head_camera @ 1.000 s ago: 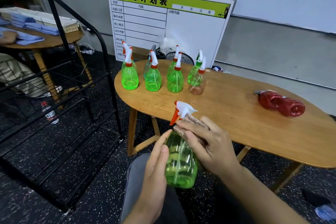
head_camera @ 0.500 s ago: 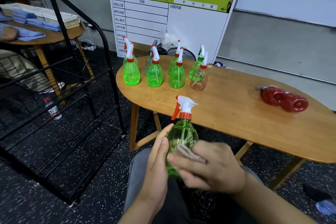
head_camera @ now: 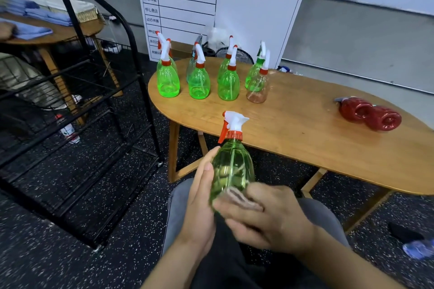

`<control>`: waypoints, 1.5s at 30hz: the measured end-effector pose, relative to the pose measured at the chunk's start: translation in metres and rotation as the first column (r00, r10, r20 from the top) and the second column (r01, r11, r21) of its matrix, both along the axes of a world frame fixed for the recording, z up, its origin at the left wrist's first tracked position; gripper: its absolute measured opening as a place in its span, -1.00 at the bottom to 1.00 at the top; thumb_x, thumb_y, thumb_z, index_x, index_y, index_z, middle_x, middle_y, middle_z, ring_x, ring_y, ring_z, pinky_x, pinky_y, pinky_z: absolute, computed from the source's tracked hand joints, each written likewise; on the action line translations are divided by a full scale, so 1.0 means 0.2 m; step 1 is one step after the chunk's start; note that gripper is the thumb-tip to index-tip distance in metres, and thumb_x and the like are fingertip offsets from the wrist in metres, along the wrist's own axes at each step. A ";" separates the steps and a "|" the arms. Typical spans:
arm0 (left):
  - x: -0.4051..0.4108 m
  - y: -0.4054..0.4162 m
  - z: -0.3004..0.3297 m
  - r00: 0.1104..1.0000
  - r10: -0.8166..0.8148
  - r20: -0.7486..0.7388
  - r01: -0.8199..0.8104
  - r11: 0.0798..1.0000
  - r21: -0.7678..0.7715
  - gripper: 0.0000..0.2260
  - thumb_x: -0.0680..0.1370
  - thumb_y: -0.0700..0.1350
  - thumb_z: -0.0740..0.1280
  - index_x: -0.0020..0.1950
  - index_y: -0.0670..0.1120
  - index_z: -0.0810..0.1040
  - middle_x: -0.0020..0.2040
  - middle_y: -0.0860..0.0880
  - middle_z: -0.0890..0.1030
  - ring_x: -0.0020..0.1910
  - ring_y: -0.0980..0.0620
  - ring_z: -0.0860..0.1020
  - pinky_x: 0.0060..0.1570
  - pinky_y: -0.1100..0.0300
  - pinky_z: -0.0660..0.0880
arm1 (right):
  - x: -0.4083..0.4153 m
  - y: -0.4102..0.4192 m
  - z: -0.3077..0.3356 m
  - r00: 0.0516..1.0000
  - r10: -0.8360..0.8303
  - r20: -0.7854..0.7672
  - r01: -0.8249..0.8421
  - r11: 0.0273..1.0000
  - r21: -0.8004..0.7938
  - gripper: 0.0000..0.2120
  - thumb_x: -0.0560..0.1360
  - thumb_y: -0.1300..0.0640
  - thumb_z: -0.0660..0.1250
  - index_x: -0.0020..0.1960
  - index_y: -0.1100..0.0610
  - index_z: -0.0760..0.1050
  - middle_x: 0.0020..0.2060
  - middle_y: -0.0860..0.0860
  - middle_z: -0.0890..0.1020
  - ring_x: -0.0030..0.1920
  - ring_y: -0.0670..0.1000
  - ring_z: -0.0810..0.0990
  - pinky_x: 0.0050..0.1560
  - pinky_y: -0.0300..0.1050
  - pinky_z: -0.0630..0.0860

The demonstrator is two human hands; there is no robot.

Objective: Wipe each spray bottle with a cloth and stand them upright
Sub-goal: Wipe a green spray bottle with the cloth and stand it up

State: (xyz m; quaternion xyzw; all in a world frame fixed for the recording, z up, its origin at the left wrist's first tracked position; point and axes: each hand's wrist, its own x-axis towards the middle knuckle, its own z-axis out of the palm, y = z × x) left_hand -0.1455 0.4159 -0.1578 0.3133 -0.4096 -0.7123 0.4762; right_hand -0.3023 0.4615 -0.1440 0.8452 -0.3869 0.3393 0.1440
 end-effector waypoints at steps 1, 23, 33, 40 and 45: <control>0.00 0.00 0.00 1.000 -0.001 -0.001 0.001 1.000 -0.004 -0.56 0.69 0.11 0.12 0.53 0.03 0.46 0.35 -0.16 0.65 0.36 -0.21 0.61 0.38 -0.17 0.50 | -0.01 0.02 -0.01 0.998 0.024 -0.052 -0.024 1.000 -0.010 -0.68 0.57 0.03 0.43 0.33 -0.08 0.65 -0.25 -0.02 0.49 -0.31 -0.06 0.40 -0.41 -0.17 0.43; -0.02 0.07 0.06 0.979 -0.180 -0.092 0.175 0.982 -0.065 -0.38 0.53 0.13 0.40 0.58 0.11 0.36 0.41 -0.03 0.63 0.40 -0.06 0.59 0.25 0.06 0.60 | -0.11 -0.18 0.19 0.774 -0.248 0.582 0.173 0.968 0.182 -0.74 0.63 0.08 0.31 0.24 0.06 0.67 -0.32 -0.08 0.36 -0.31 -0.14 0.36 -0.26 -0.33 0.26; -0.02 0.05 0.04 0.997 -0.078 0.002 0.078 0.993 -0.089 -0.57 0.68 0.13 0.22 0.57 0.18 0.41 0.45 0.05 0.60 0.45 0.02 0.55 0.43 -0.06 0.47 | -0.05 -0.16 0.13 0.793 -0.245 0.558 0.137 0.964 0.228 -0.72 0.65 0.02 0.29 0.32 -0.05 0.63 -0.19 -0.23 0.48 -0.33 -0.09 0.42 -0.34 -0.28 0.36; 0.00 0.03 0.03 0.998 -0.062 -0.017 0.060 0.996 -0.063 -0.56 0.67 0.04 0.11 0.56 0.12 0.43 0.33 -0.10 0.68 0.33 -0.09 0.65 0.21 0.12 0.62 | -0.01 -0.03 0.06 0.995 -0.013 -0.104 0.004 0.996 -0.089 -0.69 0.60 -0.03 0.42 0.32 -0.05 0.58 -0.23 -0.05 0.53 -0.27 -0.10 0.44 -0.38 -0.23 0.43; -0.01 0.03 0.03 0.997 -0.068 0.032 0.071 0.994 -0.079 -0.58 0.69 0.06 0.09 0.54 0.16 0.44 0.31 -0.07 0.69 0.32 -0.07 0.65 0.25 0.03 0.62 | -0.06 -0.07 0.12 0.993 -0.019 -0.117 0.006 0.994 -0.108 -0.74 0.62 -0.03 0.39 0.27 -0.05 0.67 -0.17 -0.10 0.44 -0.28 -0.12 0.38 -0.39 -0.26 0.38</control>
